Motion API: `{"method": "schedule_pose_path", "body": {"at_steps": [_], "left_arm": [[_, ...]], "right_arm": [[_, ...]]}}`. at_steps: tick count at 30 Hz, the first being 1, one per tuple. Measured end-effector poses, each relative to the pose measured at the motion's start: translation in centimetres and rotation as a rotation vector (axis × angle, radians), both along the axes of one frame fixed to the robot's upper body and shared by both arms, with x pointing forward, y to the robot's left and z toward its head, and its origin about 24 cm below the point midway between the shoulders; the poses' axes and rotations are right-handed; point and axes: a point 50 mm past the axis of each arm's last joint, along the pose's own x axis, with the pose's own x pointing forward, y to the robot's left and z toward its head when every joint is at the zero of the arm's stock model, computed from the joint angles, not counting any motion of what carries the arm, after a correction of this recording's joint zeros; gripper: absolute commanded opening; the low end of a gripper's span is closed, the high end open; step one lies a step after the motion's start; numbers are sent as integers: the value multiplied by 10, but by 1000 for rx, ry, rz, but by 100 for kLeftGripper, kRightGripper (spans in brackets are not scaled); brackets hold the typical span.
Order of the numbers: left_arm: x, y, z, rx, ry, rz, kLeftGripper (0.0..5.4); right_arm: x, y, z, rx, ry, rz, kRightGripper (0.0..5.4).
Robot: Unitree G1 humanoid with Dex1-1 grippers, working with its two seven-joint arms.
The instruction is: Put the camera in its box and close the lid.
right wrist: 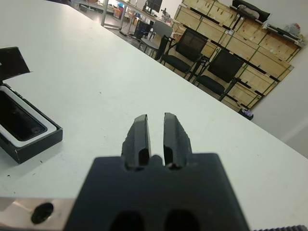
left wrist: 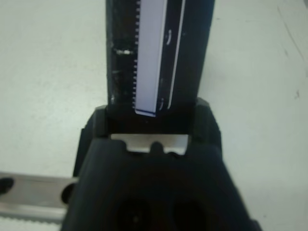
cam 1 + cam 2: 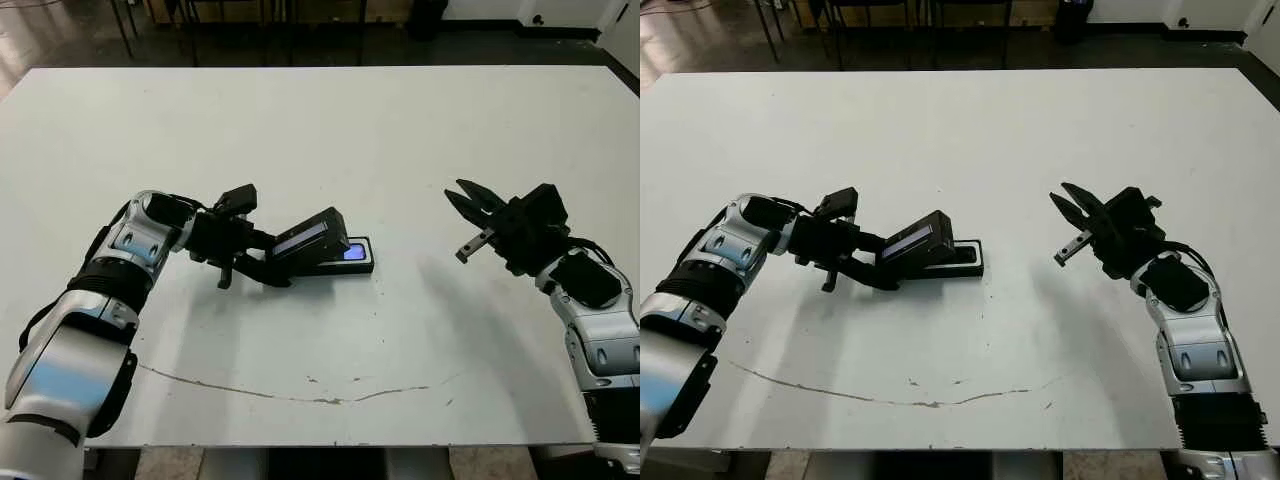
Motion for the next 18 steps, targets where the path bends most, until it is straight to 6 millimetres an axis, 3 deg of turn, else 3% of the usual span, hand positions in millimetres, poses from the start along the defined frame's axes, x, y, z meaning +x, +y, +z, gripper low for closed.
{"method": "schedule_pose_path", "body": {"at_steps": [18], "left_arm": [[2,-2,-5,13,-31,66,111]], "right_arm": [[-2,1,-1,1,12,-3,0]]}}
